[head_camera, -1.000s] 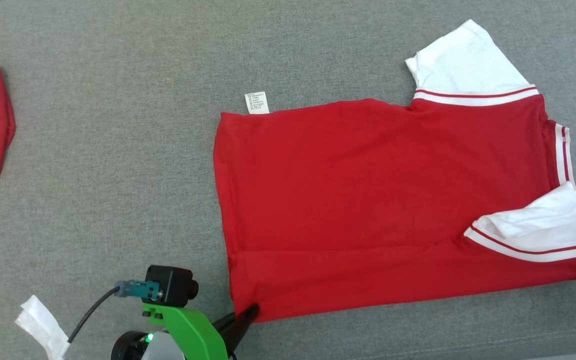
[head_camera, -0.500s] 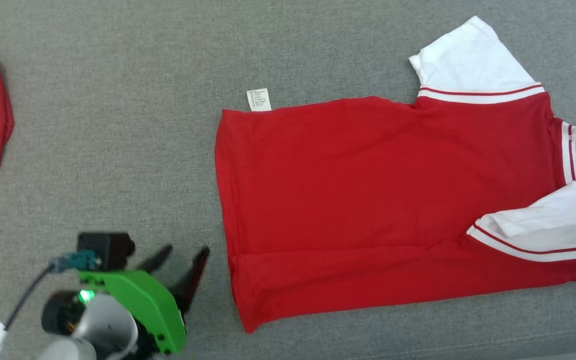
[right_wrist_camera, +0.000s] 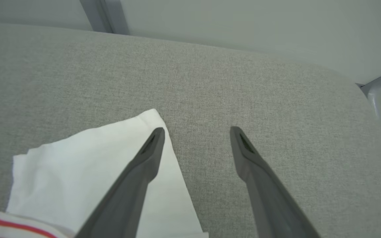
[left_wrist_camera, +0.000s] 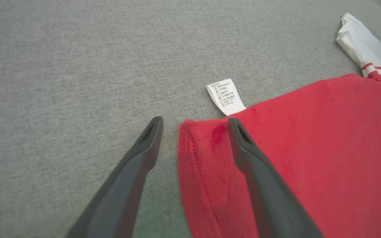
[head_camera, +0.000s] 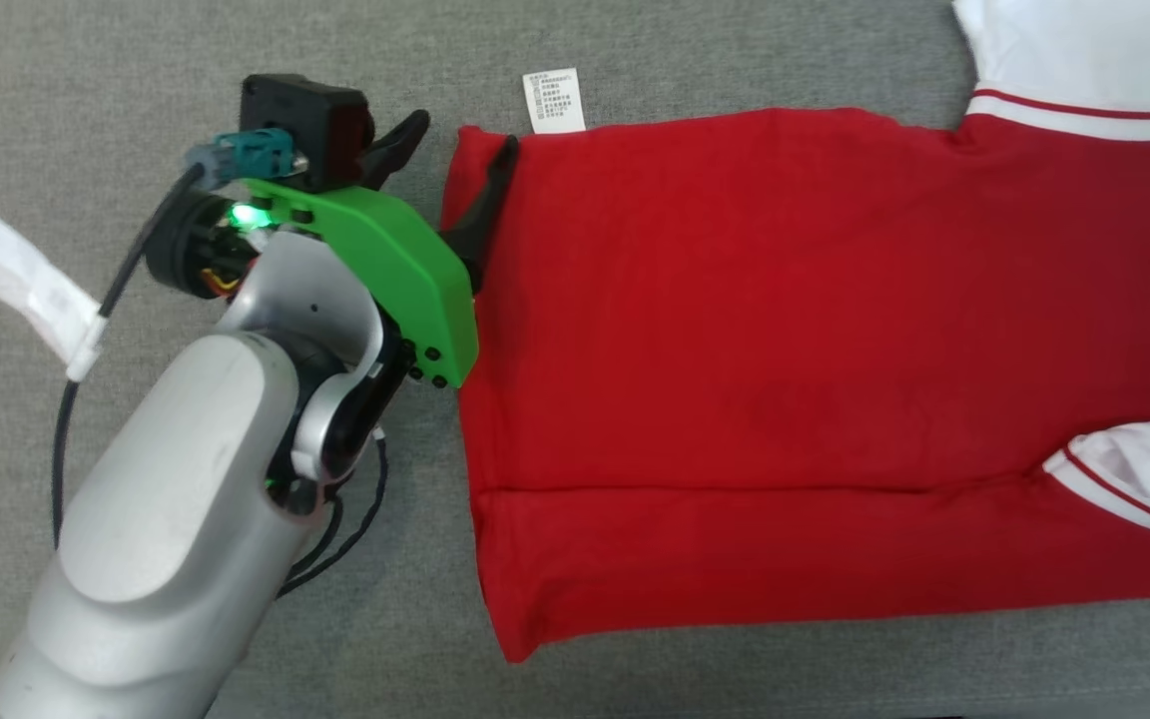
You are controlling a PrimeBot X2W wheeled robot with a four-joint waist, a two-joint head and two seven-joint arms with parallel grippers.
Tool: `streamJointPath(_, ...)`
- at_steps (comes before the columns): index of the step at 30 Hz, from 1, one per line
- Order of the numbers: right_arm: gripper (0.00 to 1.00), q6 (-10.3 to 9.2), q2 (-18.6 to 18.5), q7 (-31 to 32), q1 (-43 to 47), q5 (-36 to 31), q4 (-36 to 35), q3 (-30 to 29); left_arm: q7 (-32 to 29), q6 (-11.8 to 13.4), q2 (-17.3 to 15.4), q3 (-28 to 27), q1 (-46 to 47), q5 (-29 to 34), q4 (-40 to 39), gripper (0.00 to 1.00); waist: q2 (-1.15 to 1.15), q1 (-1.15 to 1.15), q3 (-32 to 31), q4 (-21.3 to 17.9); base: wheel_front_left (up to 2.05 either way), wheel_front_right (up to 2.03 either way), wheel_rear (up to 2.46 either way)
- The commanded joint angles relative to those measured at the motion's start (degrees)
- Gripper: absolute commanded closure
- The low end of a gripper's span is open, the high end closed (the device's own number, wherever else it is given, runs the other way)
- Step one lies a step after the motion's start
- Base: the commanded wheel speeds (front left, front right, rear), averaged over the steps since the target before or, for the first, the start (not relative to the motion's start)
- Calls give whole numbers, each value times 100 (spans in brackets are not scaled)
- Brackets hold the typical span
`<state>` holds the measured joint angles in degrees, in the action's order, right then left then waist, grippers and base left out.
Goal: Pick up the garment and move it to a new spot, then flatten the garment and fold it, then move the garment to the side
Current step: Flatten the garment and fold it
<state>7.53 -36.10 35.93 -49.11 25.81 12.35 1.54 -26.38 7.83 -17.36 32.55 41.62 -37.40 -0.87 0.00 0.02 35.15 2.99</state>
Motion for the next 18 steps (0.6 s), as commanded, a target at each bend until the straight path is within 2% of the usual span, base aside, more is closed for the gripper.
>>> streamJointPath(1, 0, -8, 72, -14, -172, -96, 266, 72, 31, -69, 91, 69, 167, 53, 111, 0, 0, -2, 562, 483, 0, 0, 0)
streamJointPath(4, 0, -8, 136, -5, -445, -163, 720, 300, -23, -161, 299, 193, 307, -54, 258, 0, 0, -2, 627, 573, 0, 0, 0)
streamJointPath(10, 0, 0, 191, -212, -495, 8, 1284, 738, -100, -220, 367, 291, 303, -107, 397, 0, 0, -2, 539, 572, 0, 0, 0)
streamJointPath(14, 0, 18, 183, -69, -490, 345, 1411, 984, -212, -269, 386, 355, 365, -165, 392, 0, 0, -2, 510, 520, 0, 0, 0)
streamJointPath(15, 8, 18, 158, -61, -504, 404, 1419, 1021, -242, -271, 393, 362, 383, -187, 387, 0, 0, -2, 510, 505, 0, 0, 0)
streamJointPath(17, 15, 18, 126, -15, -504, 537, 1436, 1126, -261, -267, 392, 365, 420, -188, 399, 0, 0, -2, 495, 463, 0, 0, 0)
streamJointPath(18, 44, 17, 102, -13, -498, 598, 1432, 1183, -258, -285, 390, 373, 438, -184, 420, 0, 0, -2, 480, 441, 0, 0, 0)
